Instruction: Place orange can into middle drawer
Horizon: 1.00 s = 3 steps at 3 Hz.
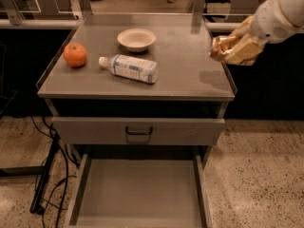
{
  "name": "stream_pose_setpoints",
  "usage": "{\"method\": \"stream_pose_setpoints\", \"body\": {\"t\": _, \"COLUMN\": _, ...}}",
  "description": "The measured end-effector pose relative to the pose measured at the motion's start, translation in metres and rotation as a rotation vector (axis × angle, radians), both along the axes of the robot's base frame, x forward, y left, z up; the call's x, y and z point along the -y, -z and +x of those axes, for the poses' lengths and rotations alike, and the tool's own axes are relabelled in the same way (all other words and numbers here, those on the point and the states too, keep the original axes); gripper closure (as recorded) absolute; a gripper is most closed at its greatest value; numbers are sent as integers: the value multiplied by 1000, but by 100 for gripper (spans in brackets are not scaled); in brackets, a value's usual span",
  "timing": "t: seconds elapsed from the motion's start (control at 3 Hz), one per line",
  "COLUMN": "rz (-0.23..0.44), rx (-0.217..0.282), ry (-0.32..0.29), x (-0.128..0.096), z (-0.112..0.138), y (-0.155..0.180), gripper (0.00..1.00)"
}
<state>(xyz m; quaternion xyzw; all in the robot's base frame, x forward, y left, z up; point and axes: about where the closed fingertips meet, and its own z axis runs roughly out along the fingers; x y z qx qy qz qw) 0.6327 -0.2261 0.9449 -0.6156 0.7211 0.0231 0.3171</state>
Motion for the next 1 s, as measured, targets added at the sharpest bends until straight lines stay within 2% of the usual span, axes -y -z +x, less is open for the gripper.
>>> {"method": "stream_pose_setpoints", "body": {"t": 0.33, "rz": -11, "rx": 8, "ry": 6, "x": 8, "z": -44, "y": 3, "gripper": 100}}
{"method": "stream_pose_setpoints", "body": {"t": 0.67, "rz": 7, "rx": -12, "ry": 13, "x": 10, "z": -107, "y": 25, "gripper": 100}}
{"method": "stream_pose_setpoints", "body": {"t": 1.0, "rz": 43, "rx": -64, "ry": -1, "x": 1, "z": -127, "y": 48, "gripper": 100}}
